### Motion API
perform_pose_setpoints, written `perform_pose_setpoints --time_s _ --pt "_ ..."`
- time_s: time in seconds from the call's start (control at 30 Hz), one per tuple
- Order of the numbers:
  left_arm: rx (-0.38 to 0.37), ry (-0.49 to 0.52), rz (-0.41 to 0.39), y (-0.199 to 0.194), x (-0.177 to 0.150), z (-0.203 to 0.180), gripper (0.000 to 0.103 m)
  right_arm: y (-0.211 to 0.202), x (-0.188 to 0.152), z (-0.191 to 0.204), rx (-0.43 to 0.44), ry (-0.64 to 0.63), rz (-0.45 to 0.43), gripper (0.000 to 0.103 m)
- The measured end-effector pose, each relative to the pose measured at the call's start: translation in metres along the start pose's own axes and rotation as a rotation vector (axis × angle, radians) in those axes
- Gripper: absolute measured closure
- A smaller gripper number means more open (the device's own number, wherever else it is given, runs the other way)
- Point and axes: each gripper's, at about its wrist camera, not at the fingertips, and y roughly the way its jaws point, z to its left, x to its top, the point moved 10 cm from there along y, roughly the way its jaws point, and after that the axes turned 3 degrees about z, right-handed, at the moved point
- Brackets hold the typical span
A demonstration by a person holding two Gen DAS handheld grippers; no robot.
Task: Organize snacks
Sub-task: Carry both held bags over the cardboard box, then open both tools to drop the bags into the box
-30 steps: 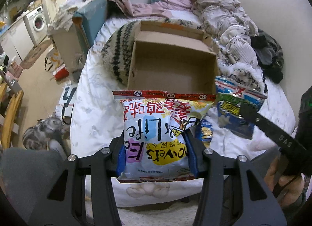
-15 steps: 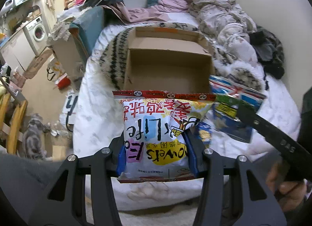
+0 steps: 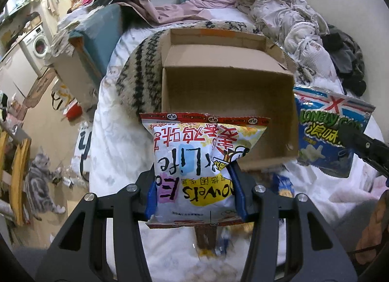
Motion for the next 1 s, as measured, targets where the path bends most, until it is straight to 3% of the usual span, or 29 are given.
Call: perform_pose_setpoints --time_s 0.27,0.57,0.67,0.87,1.0 --pt "0.036 0.023 0.028 0.055 0.032 -0.002 0.057 0.067 0.026 -0.018 -0.046 0.011 0.084 0.06" --pt "0.071 0.067 0.017 0.091 0.038 -0.007 0.057 0.102 0.029 -0.06 -0.262 -0.022 0.065 0.059" --pt "0.082 0.055 0.033 0.101 0.035 -0.004 0.055 0.104 0.029 -0.066 -0.204 0.026 0.073 0.056" --pt "0.057 0.026 0.041 0.106 0.034 -0.001 0.055 0.109 0.026 -0.07 -0.209 0.035 0.096 0.052" --pt "0.05 0.033 0.028 0.104 0.036 -0.002 0.053 0.106 0.026 -0.057 -0.153 0.041 0.082 0.047"
